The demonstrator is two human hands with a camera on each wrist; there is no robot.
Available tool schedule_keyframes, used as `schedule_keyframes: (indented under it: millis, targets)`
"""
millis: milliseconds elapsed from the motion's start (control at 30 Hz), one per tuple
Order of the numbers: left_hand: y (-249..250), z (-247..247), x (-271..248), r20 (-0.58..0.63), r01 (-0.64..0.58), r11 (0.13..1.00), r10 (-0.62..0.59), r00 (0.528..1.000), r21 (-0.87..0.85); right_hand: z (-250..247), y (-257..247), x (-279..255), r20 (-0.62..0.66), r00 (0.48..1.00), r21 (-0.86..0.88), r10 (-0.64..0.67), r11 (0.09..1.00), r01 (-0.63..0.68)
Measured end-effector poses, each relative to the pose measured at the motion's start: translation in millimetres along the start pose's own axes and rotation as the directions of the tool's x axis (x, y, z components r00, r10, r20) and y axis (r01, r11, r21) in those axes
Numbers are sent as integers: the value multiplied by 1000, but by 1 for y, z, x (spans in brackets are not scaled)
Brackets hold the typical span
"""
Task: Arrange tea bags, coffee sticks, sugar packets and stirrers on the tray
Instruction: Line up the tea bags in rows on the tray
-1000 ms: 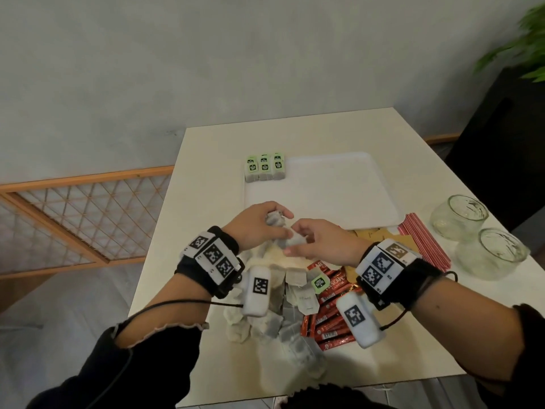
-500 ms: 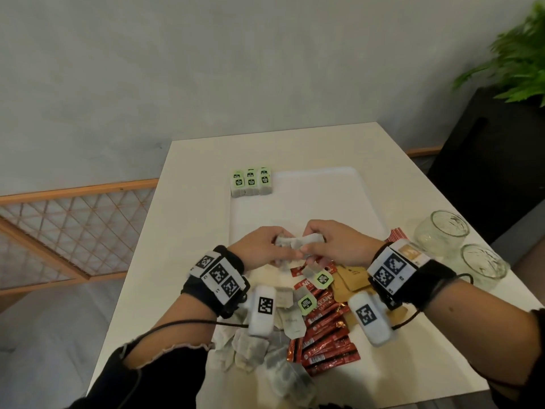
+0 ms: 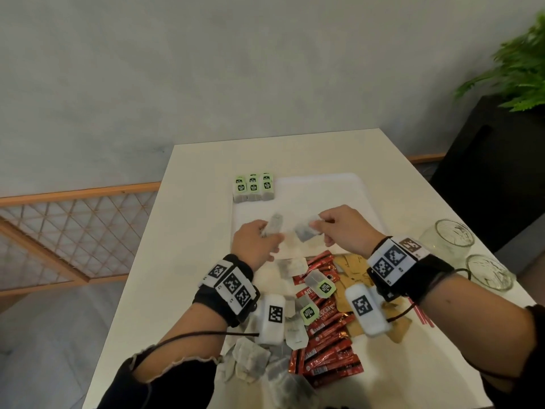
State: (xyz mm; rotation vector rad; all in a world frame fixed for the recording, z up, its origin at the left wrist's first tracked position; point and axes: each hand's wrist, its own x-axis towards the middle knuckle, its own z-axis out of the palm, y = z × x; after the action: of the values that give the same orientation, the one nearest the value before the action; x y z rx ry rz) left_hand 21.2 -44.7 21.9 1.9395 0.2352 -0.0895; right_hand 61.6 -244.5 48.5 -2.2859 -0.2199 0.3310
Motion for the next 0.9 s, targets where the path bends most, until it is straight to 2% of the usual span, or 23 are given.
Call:
schedule_keyframes:
  millis: [67,167,267,333,467,600,667,767,900]
  targets:
    - [3,4,0,-65,-85,996,86,994,20,5,-4,0,2,1000,-57,1,998,-1]
    - [8,14,1,-50,-185,979,190,981,90,16,-10,5,29,998,-48,-53,997,55]
    - [7,18,4,-31,-221,965,227,973,144,21,-15,12,46,998,91,-53,995,49]
    - [5,16,6,-3,-233,965,235,972,122,21,-19,16,69,997,224,-36,974,20]
    - [3,6,11,7,-227,970,227,974,83,21,-32,25,180,984,511,11,853,-103]
    - [4,-7,25,-7,-163,987,163,987,17,23,-42,41,269,963,633,28,748,-198]
    - [3,-19,35,33,-132,991,132,991,0,24,-45,50,293,956,618,9,761,-196]
    - [1,-35,50,70,-60,996,65,995,-72,27,-45,65,298,955,531,-16,833,-152]
    - [-6,-47,68,112,17,988,1,994,-156,39,-43,88,138,989,353,-59,936,7]
